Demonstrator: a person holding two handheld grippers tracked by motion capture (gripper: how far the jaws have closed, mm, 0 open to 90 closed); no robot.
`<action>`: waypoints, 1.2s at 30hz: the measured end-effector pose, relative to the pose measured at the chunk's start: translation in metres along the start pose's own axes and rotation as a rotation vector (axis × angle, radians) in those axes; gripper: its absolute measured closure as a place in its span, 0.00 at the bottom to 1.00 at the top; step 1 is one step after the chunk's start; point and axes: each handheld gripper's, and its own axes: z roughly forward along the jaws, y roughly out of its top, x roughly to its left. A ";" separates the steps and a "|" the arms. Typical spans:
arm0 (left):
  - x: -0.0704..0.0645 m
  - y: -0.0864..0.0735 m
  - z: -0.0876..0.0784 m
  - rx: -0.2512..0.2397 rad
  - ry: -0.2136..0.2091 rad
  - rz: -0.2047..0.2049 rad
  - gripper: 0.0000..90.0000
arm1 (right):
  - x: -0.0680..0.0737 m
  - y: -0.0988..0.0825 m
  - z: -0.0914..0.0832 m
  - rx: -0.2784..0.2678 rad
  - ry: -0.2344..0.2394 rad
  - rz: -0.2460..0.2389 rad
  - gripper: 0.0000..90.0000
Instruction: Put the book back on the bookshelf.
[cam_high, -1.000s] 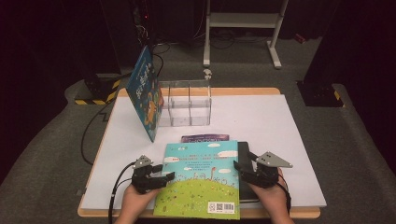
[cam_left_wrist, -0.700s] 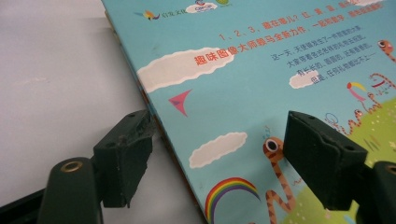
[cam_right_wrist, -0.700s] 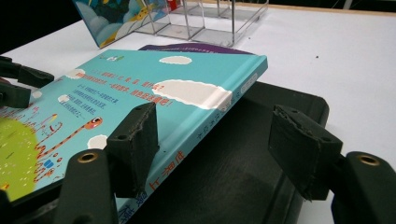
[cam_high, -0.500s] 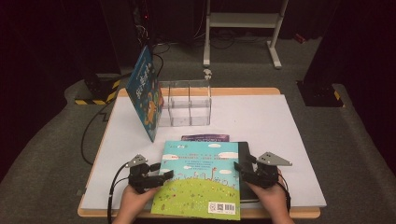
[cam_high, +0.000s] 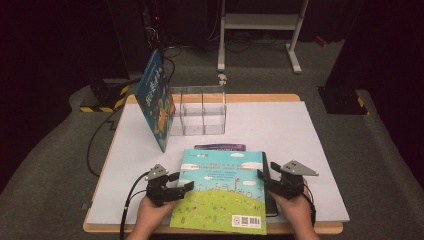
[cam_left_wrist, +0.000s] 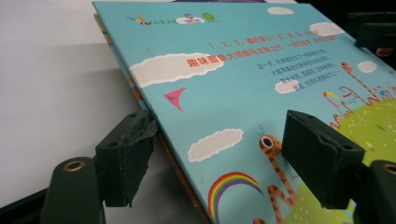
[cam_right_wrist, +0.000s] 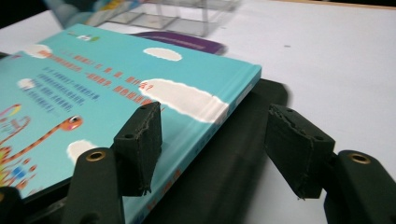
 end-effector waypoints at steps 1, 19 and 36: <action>-0.003 0.000 0.002 -0.006 -0.002 0.004 0.28 | -0.004 0.000 -0.001 0.001 -0.010 0.009 0.41; -0.010 -0.008 0.003 -0.039 -0.010 -0.007 0.29 | 0.015 -0.006 -0.004 0.091 0.107 0.111 0.22; -0.011 -0.003 0.008 -0.044 -0.022 0.000 0.35 | 0.006 -0.013 -0.006 0.110 0.156 0.187 0.18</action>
